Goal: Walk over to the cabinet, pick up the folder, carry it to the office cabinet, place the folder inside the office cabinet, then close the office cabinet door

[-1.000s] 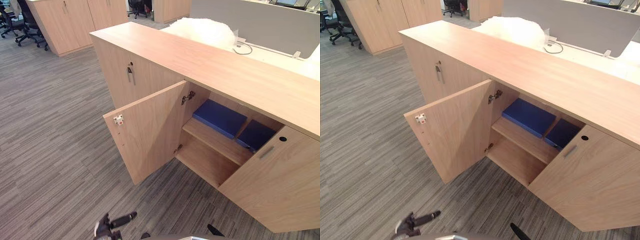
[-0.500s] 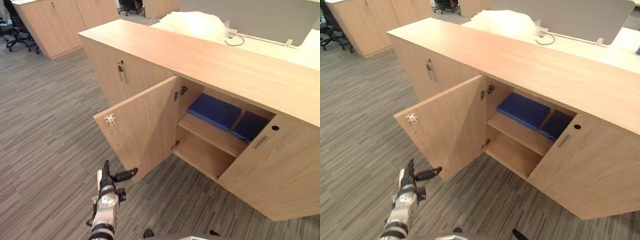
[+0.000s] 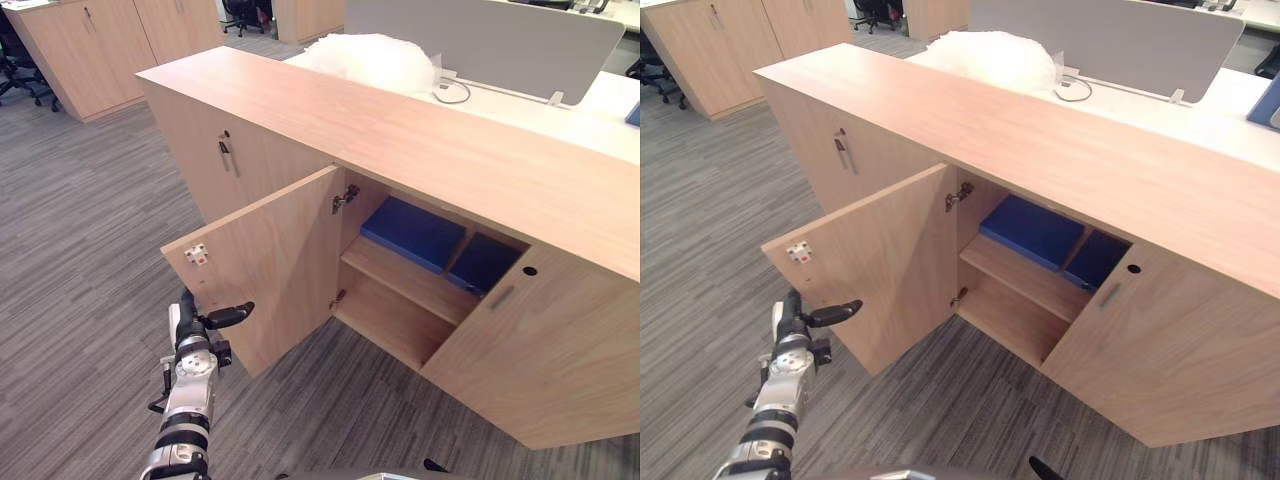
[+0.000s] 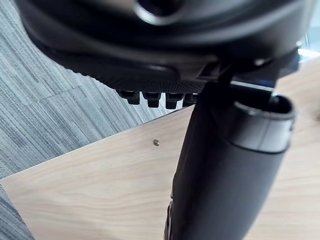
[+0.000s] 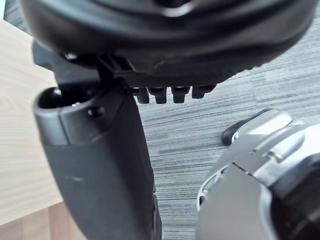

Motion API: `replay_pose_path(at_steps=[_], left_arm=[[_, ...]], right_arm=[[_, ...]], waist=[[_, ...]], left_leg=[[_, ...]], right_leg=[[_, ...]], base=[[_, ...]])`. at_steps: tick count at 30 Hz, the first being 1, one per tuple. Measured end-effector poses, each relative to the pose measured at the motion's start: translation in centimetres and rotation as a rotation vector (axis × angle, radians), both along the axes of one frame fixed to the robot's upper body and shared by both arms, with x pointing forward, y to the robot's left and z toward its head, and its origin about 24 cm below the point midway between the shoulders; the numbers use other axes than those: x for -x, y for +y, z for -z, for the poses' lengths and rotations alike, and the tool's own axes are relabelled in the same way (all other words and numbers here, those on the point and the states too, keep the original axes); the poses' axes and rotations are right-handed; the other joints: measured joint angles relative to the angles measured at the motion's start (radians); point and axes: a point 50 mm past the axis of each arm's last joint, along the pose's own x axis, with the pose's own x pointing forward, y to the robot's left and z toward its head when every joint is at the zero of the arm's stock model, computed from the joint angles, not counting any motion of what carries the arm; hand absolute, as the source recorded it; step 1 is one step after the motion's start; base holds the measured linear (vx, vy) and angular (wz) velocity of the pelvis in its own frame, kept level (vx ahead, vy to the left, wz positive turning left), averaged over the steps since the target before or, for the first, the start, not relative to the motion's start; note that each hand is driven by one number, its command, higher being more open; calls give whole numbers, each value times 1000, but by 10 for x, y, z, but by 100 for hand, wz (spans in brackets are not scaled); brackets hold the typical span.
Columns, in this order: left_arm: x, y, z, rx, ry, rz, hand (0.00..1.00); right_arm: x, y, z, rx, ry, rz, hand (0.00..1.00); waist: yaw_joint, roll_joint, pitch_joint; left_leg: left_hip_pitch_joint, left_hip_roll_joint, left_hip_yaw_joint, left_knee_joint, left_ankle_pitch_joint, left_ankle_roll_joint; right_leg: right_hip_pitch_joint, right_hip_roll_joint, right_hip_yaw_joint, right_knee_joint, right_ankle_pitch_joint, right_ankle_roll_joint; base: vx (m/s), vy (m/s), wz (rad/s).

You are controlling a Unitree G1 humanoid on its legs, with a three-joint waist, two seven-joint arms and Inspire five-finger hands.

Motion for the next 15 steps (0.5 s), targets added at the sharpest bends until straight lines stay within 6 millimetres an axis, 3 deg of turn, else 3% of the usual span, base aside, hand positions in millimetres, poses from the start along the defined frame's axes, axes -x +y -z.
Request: replay_pose_path(at_steps=[1,5,8,9,12,15], left_arm=[[-3,1,0,3,8,1,100],[-8,4,7,54,53,-32,100],[-14,11,0,41,48,-32,100],[-18,15,-5,25,36,-21,100],[-25,7,-13,-32,19,25,100],[-19,-2,-13,-115,31,114,100]], right_arm=[[1,0,0,-2,4,0,100],[6,-12,-2,20,16,-3,100],[11,-11,-1,16,27,0,100],[15,-7,0,5,38,4,100],[25,-3,0,-5,60,15,100],[33,-2,0,-10,77,26,100]], waist=[[0,4,1],[1,72,-7],[0,69,-7],[-1,52,-10],[10,26,-12],[17,19,-12]], left_leg=[[3,7,-8,0,7,-9],[2,23,-7,-5,15,-21],[6,35,-8,-6,14,-29],[4,37,-9,-6,16,-33],[-6,29,-11,-6,16,-34],[-14,13,-19,-6,15,-31]], right_leg=[[6,7,7,-4,-10,3],[6,25,10,-10,-25,-10],[7,36,12,-8,-24,-12],[4,38,14,-7,-23,-14],[-9,29,14,-3,-22,-11],[-9,14,6,-4,-21,0]], base=[[-3,-128,13],[-60,-129,-5],[-85,-55,-2],[-107,-23,0],[-60,20,3],[3,32,11]])
